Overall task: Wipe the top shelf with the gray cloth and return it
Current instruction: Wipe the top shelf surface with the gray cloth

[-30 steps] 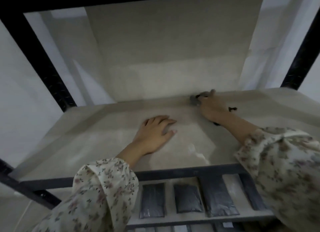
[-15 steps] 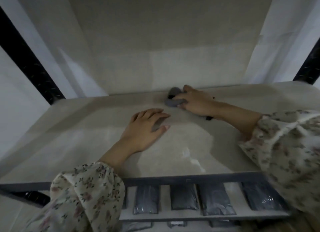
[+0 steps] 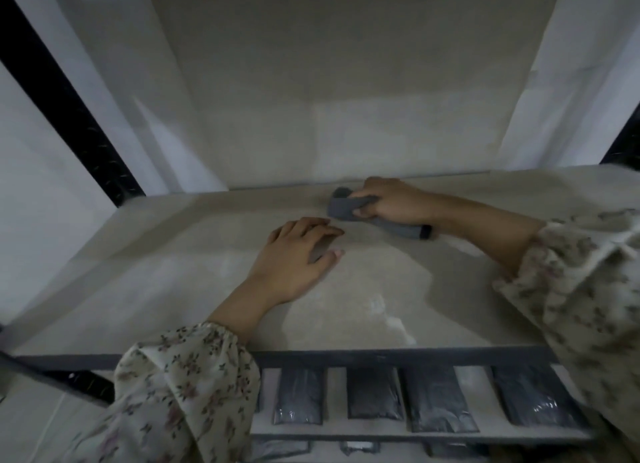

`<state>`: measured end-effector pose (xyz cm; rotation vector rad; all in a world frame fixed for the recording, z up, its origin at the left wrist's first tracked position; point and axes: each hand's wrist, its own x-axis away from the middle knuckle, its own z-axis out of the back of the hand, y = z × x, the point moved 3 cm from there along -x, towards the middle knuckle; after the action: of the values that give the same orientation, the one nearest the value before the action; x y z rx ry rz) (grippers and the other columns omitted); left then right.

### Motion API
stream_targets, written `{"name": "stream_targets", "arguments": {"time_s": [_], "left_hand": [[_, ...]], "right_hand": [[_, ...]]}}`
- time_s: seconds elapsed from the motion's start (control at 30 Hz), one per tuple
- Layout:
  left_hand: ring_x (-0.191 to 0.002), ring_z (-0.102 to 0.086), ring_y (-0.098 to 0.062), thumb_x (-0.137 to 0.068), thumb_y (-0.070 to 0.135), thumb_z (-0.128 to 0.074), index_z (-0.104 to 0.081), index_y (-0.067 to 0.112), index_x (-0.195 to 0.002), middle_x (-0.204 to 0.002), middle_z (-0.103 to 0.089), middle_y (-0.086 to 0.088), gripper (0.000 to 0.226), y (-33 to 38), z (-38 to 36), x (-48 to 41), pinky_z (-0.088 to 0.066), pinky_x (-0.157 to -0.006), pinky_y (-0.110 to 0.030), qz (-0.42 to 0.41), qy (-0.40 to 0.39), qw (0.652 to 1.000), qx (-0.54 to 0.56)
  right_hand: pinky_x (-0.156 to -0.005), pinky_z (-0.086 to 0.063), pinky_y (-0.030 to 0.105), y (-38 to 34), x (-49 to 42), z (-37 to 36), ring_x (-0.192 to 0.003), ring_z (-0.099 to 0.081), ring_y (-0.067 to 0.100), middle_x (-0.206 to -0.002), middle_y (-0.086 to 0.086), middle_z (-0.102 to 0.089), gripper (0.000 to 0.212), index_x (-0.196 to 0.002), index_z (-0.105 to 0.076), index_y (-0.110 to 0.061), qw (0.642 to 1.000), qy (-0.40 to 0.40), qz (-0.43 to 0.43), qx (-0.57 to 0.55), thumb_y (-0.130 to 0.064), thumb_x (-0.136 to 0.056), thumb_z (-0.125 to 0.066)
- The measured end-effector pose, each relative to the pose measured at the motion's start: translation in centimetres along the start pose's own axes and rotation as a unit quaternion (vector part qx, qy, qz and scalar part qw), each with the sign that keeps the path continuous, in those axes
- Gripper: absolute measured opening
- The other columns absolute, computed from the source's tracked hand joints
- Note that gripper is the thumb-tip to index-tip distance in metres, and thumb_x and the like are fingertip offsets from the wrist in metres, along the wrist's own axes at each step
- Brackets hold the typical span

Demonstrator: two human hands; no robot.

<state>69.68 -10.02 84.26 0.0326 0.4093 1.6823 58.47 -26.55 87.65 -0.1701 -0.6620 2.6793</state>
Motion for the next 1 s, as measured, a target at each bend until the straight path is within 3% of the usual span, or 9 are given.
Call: {"name": "stream_targets", "arguments": {"time_s": [0.07,0.17,0.33,0.53,0.63,0.73,0.83,0.9,1.0], "left_hand": [[-0.127,-0.035,-0.012,-0.086,0.059,-0.033,-0.046,0.043,-0.127,-0.140,-0.040,0.014,0.046,-0.1,0.1,0.0,-0.021,-0.103,-0.028,0.003,-0.001,1.000,0.003],[-0.128,-0.035,-0.012,-0.090,0.055,-0.037,-0.046,0.042,-0.128,-0.140,-0.040,0.014,0.041,0.0,0.4,0.3,-0.020,-0.102,-0.026,0.000,-0.007,1.000,0.008],[-0.127,-0.036,-0.013,-0.092,0.051,-0.038,-0.047,0.038,-0.129,-0.141,-0.041,0.008,0.040,0.2,1.2,3.1,-0.025,-0.104,-0.027,-0.030,-0.017,0.999,0.017],[-0.128,-0.036,-0.013,-0.094,0.044,-0.042,-0.048,0.029,-0.130,-0.140,-0.042,0.005,0.039,0.4,2.0,6.2,-0.025,-0.109,-0.030,-0.043,-0.013,0.999,0.000],[-0.129,-0.033,-0.009,-0.094,0.042,-0.043,-0.048,0.033,-0.129,-0.140,-0.042,0.009,0.037,0.5,2.2,6.3,-0.022,-0.110,-0.030,-0.036,0.000,0.999,0.016],[-0.129,-0.033,-0.008,-0.093,0.044,-0.043,-0.048,0.037,-0.128,-0.138,-0.042,0.011,0.036,0.5,2.1,6.3,-0.021,-0.108,-0.028,-0.027,0.006,0.999,0.016],[-0.127,-0.035,-0.009,-0.093,0.045,-0.044,-0.049,0.039,-0.126,-0.137,-0.043,0.012,0.034,0.3,1.9,6.4,-0.021,-0.104,-0.026,-0.028,0.008,0.999,0.015],[-0.125,-0.037,-0.010,-0.093,0.044,-0.043,-0.050,0.038,-0.124,-0.136,-0.045,0.011,0.033,0.2,1.8,6.7,-0.023,-0.102,-0.026,-0.029,0.012,0.999,0.021],[-0.123,-0.041,-0.015,-0.094,0.039,-0.044,-0.052,0.032,-0.124,-0.134,-0.048,0.007,0.031,0.0,1.8,6.8,-0.029,-0.103,-0.031,-0.034,0.019,0.999,0.015]], "right_hand": [[-0.062,-0.034,0.023,1.3,-1.3,1.7,-0.077,-0.046,0.021,-0.082,-0.003,-0.044,0.010,-0.087,-0.058,-0.027,0.997,0.046,-0.038,0.045,-0.028,-0.090,-0.049],[-0.067,-0.031,0.032,3.1,-2.1,1.7,-0.085,-0.048,0.023,-0.098,0.001,-0.040,0.019,-0.105,-0.058,-0.029,0.983,0.085,-0.103,0.124,-0.033,-0.093,-0.044],[-0.053,-0.025,0.027,-0.1,1.8,-1.6,-0.078,-0.048,0.017,-0.093,-0.007,-0.035,0.014,-0.102,-0.053,-0.038,0.994,0.053,-0.001,0.100,-0.032,-0.092,-0.044],[-0.069,-0.037,0.026,-3.6,6.6,-2.8,-0.086,-0.051,0.016,-0.098,-0.001,-0.047,0.028,-0.118,-0.060,-0.026,0.995,-0.002,0.094,0.015,-0.023,-0.090,-0.054],[-0.078,-0.038,0.027,-2.2,3.1,0.2,-0.096,-0.055,0.026,-0.099,0.005,-0.053,0.015,-0.104,-0.061,-0.021,0.999,0.015,0.040,0.011,-0.022,-0.090,-0.055],[-0.086,-0.040,0.036,0.0,0.4,0.8,-0.100,-0.052,0.027,-0.105,0.006,-0.045,0.025,-0.113,-0.056,-0.025,0.992,0.042,-0.065,0.102,-0.031,-0.092,-0.044],[-0.071,-0.042,0.032,-0.6,1.4,-1.4,-0.090,-0.053,0.026,-0.100,0.002,-0.043,0.020,-0.106,-0.056,-0.030,0.990,0.067,-0.056,0.114,-0.031,-0.091,-0.043],[-0.057,-0.031,0.021,-2.4,3.9,-2.7,-0.082,-0.049,0.017,-0.097,-0.003,-0.042,0.024,-0.112,-0.056,-0.038,0.995,0.061,-0.006,0.083,-0.031,-0.091,-0.045],[-0.062,-0.031,0.022,-4.5,8.0,-4.1,-0.080,-0.047,0.012,-0.094,-0.005,-0.042,0.030,-0.118,-0.057,-0.036,0.996,0.037,0.067,0.035,-0.030,-0.089,-0.051]]}}
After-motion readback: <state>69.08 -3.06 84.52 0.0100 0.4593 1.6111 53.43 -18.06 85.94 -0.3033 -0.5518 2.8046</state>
